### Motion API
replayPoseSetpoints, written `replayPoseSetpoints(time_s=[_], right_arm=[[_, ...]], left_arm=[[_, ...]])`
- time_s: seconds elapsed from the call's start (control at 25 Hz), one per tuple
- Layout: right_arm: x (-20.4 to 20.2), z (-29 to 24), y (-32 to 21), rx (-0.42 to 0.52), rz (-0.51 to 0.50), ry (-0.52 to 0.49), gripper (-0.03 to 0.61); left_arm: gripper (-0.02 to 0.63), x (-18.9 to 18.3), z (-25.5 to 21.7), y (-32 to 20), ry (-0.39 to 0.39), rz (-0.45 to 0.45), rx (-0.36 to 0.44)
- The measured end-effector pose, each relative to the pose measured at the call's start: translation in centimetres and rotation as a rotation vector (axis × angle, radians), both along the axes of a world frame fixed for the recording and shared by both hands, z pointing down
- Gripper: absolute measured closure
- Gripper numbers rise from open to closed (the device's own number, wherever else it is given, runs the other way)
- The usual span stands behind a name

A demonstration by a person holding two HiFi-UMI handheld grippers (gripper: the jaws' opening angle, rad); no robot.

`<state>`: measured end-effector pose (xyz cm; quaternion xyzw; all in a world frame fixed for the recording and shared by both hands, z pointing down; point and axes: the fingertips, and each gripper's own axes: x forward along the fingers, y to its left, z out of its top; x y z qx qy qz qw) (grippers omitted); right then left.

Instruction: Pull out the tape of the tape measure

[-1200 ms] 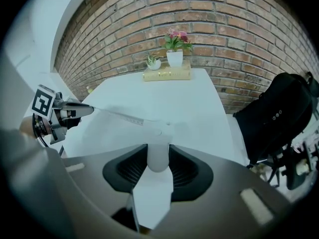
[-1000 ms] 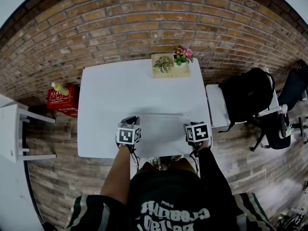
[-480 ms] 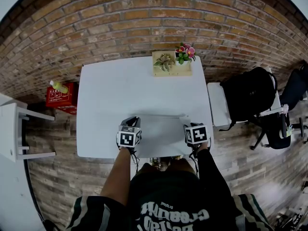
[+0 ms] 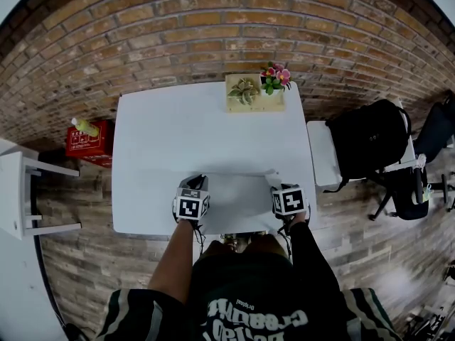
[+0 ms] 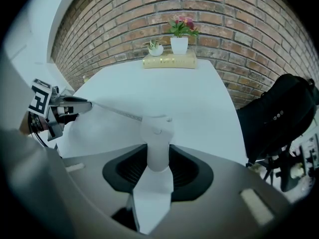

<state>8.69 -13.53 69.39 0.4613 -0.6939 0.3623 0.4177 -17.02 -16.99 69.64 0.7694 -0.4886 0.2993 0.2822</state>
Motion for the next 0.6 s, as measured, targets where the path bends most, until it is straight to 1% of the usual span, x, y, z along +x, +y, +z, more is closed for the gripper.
replayPoseSetpoints(time_s=[0.08, 0.28, 0.6], right_arm=[[-0.01, 0.35, 0.26, -0.009, 0.002, 0.004, 0.43], [0.17, 0.81, 0.74, -0.016, 0.01, 0.014, 0.428], [0.19, 0.76, 0.55, 0.013, 0.046, -0.006, 0.426]], left_arm=[[0.575, 0.02, 0.31, 0.22, -0.009, 0.009, -0.007], [0.574, 0.3, 0.41, 0.44, -0.034, 0.039, 0.006], [0.569, 0.33, 0.47, 0.52, -0.037, 0.061, 0.006]])
